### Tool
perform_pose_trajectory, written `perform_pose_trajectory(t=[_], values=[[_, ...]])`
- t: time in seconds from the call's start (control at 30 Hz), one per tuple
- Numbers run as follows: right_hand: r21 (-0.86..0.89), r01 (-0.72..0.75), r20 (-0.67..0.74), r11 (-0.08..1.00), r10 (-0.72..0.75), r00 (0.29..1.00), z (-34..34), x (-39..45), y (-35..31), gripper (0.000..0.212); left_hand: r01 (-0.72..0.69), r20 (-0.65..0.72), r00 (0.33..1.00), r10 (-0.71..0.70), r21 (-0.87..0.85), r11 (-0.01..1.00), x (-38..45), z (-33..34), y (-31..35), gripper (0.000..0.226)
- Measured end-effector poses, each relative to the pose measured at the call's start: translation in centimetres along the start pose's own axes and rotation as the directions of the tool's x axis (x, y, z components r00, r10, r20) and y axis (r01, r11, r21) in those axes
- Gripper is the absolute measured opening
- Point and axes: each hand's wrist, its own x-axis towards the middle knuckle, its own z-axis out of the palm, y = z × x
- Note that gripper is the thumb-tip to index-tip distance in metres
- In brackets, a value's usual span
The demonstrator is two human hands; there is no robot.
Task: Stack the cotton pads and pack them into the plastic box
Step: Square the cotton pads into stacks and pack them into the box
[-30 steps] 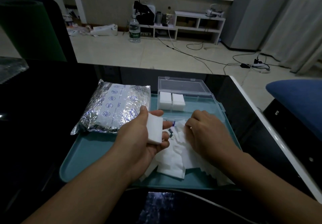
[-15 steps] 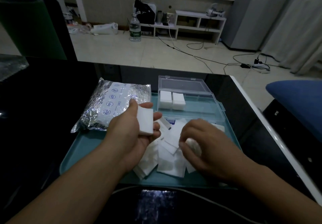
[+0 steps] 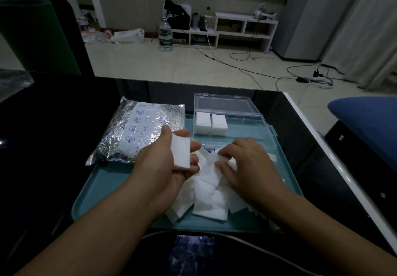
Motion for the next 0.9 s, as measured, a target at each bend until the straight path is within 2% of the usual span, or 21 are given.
perform_pose_trajectory(t=[0.1, 0.23, 0.33, 0.43, 0.53, 0.63, 0.73, 0.8, 0.9], values=[[0.346, -0.154, -0.012, 0.926, 0.169, 0.986, -1.0, 0.6, 0.1, 0.004, -0.014, -0.005, 1.000, 0.014, 0.026, 1.000, 0.0, -0.1, 0.0, 0.044], [0.682, -0.252, 0.030, 0.687, 0.317, 0.948, -3.3, 0.7, 0.9, 0.012, -0.040, -0.023, 0.999, 0.042, 0.076, 0.996, -0.2, -0.1, -0.1, 0.043], [0.811, -0.252, 0.087, 0.527, 0.317, 0.944, -4.6, -0.1, 1.2, 0.012, -0.061, -0.021, 0.998, 0.064, 0.121, 0.991, -0.4, 0.3, -0.2, 0.044], [0.863, -0.236, 0.134, 0.447, 0.248, 0.959, -5.1, -0.6, 0.9, 0.014, -0.018, 0.013, 1.000, 0.016, 0.179, 0.984, -0.7, 0.7, -0.8, 0.045], [0.853, -0.213, 0.138, 0.477, 0.187, 0.973, -4.7, -0.8, 0.0, 0.016, 0.133, 0.096, 0.984, -0.152, 0.184, 0.974, -1.1, 1.1, -1.6, 0.049], [0.801, -0.196, 0.119, 0.566, 0.171, 0.978, -3.9, -0.7, -0.8, 0.016, 0.281, 0.208, 0.929, -0.306, 0.142, 0.949, -1.5, 1.4, -1.9, 0.056], [0.596, -0.084, -0.011, 0.798, 0.113, 0.994, -2.9, -0.5, -0.7, 0.016, 0.286, 0.241, 0.921, -0.306, 0.116, 0.951, -1.3, 1.4, -1.8, 0.056], [0.498, -0.026, -0.033, 0.867, 0.048, 0.998, -3.0, -0.5, -0.4, 0.035, 0.267, 0.215, 0.935, -0.281, 0.092, 0.959, -1.1, 1.3, -1.6, 0.054], [0.492, 0.001, 0.133, 0.871, -0.076, 0.988, -3.8, -1.0, -0.3, 0.080, 0.246, 0.173, 0.952, -0.253, 0.061, 0.967, -0.9, 1.1, -1.5, 0.050]])
